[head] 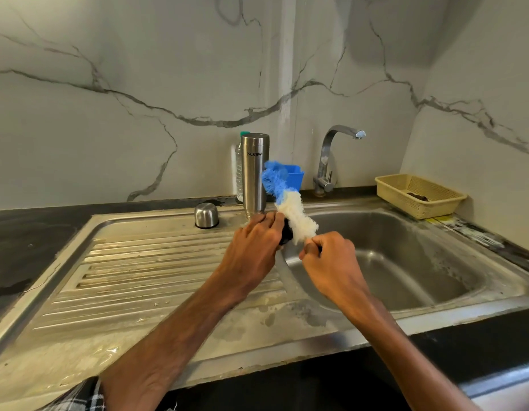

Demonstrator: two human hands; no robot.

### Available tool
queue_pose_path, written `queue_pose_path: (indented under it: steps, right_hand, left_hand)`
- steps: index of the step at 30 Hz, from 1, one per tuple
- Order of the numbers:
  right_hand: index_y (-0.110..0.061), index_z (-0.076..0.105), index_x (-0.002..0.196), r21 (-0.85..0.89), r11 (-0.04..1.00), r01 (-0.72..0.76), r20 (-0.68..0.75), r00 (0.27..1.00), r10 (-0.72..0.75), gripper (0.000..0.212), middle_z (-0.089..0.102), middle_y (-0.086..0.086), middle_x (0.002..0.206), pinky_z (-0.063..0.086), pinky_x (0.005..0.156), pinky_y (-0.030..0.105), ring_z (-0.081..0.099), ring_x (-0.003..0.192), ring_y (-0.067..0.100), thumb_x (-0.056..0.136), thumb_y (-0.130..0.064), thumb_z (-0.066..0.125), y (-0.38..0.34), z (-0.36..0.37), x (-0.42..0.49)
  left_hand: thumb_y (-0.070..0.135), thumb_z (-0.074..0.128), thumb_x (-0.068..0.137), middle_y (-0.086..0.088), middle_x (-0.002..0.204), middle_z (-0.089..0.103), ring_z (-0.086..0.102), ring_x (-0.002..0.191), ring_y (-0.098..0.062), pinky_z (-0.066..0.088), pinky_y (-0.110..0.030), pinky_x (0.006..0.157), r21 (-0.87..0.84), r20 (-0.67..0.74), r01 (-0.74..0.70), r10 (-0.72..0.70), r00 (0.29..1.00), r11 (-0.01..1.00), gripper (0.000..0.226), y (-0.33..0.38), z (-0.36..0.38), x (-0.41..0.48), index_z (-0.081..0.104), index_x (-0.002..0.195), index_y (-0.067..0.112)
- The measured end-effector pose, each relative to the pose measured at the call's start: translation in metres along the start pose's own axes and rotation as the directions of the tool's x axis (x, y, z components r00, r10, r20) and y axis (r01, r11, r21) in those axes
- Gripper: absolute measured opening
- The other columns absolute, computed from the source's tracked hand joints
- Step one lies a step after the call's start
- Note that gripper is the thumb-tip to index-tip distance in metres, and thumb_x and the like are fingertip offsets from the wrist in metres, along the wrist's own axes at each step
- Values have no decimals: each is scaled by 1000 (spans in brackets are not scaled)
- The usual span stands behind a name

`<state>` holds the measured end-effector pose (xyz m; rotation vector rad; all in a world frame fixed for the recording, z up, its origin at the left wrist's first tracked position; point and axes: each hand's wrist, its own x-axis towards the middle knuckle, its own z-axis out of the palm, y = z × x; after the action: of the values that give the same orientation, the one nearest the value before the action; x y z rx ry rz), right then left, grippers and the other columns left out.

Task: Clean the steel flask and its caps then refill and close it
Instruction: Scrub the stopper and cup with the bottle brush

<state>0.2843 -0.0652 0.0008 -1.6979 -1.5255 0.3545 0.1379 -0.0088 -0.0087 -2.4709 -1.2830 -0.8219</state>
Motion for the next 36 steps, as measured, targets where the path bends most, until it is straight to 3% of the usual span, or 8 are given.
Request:
queue_pose_path:
  steps: [4,12,16,20,24,28,33,36]
  right_hand:
    - [-8,57,54,53,999,8,-44,999,-6,38,60,3,56,35,37,18,46,39,5,92,-4,55,1,-5,5]
    - [-9,58,56,72,997,25,-40,999,-22,39,61,3,58,34,38,13,49,38,4,94,-4,52,0,-3,6]
    - [-4,61,58,19,998,66,-35,997,-66,38,68,8,65,40,38,19,56,46,12,94,-5,50,1,3,-1]
    - [-8,53,52,92,994,61,-58,997,-56,40,55,1,51,31,36,16,44,37,5,91,-1,51,1,-3,4]
    - [-4,65,63,43,996,81,-44,996,-79,35,68,6,65,38,39,14,51,44,7,95,-4,50,0,-1,-4]
    - [-11,53,52,97,992,78,-74,995,-71,41,50,-6,47,31,36,14,43,36,4,93,-3,54,0,-9,-1]
    - [-7,66,65,-35,995,98,-51,994,-99,34,66,2,65,36,40,14,48,43,6,96,-11,52,9,-1,-10]
    - [-7,68,65,-30,997,69,-71,995,-71,33,65,3,60,36,39,22,46,41,5,94,-11,53,22,-6,-13]
  left_hand:
    - [14,74,89,-10,131,65,58,121,-27,55,-39,91,23,-10,-27,27,1000,999,55,8,3,-2,52,139,7]
    - [20,78,87,-11,130,67,61,119,-29,52,-40,95,-5,-12,-10,10,1000,1000,60,6,3,0,53,140,6]
    - [23,74,91,-9,129,66,59,120,-28,49,-38,97,-70,-25,30,-32,999,997,55,-4,0,1,52,140,11]
    - [25,78,88,-11,127,69,62,117,-30,51,-41,95,-73,-35,5,-7,999,997,59,8,0,0,53,139,8]
    - [29,77,89,-8,124,69,64,113,-28,50,-39,93,-97,-45,33,-37,998,995,56,-1,-2,2,55,137,11]
    - [28,73,92,-8,124,70,63,115,-28,49,-37,95,-126,-36,-20,16,999,992,51,14,3,-4,55,136,10]
    - [38,77,89,-3,110,74,69,101,-24,54,-37,87,-144,-50,10,-18,999,989,43,-7,3,1,63,123,16]
    - [45,76,87,-3,110,75,69,103,-22,55,-39,91,-159,-87,97,-112,990,982,51,-19,-1,5,63,127,16]
